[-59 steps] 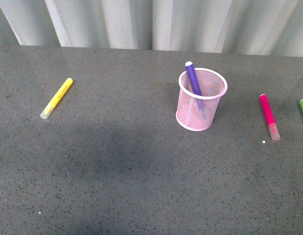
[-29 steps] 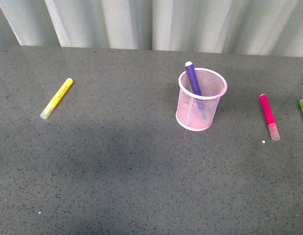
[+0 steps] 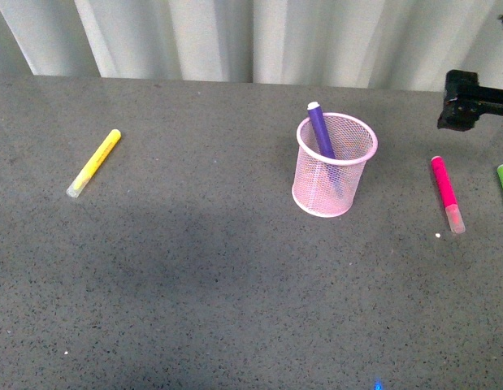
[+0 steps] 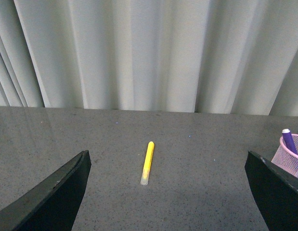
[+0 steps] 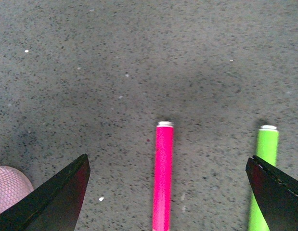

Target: Insert purple and pink pens into pink cup

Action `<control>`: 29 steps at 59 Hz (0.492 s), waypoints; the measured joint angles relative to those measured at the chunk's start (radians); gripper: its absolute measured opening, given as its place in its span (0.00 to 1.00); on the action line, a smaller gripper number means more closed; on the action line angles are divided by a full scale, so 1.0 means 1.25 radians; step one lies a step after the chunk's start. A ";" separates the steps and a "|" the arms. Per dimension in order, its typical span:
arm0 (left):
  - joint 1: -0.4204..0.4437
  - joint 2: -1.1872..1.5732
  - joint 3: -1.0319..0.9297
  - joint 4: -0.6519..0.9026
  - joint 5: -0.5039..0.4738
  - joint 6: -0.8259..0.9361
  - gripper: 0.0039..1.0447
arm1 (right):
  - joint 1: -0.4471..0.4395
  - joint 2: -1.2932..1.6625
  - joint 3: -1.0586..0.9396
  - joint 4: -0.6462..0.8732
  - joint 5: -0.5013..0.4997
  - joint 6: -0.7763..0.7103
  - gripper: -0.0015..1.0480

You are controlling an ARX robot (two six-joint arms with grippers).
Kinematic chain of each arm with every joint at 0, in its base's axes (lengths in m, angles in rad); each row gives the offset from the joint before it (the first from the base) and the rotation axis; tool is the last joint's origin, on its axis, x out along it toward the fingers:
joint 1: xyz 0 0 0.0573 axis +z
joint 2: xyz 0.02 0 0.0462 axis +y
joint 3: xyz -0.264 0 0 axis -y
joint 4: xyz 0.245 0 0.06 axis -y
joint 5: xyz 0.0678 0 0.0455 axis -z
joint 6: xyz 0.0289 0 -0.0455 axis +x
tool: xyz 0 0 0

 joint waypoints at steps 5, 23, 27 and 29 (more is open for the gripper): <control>0.000 0.000 0.000 0.000 0.000 0.000 0.94 | 0.020 0.020 0.009 0.004 0.005 0.016 0.93; 0.000 0.000 0.000 0.000 0.000 0.000 0.94 | 0.047 0.074 0.004 0.047 -0.009 0.064 0.93; 0.000 0.000 0.000 0.000 0.000 0.000 0.94 | 0.040 0.079 0.001 0.050 -0.014 0.069 0.93; 0.000 0.000 0.000 0.000 0.000 0.000 0.94 | 0.032 0.081 -0.001 0.053 -0.018 0.072 0.93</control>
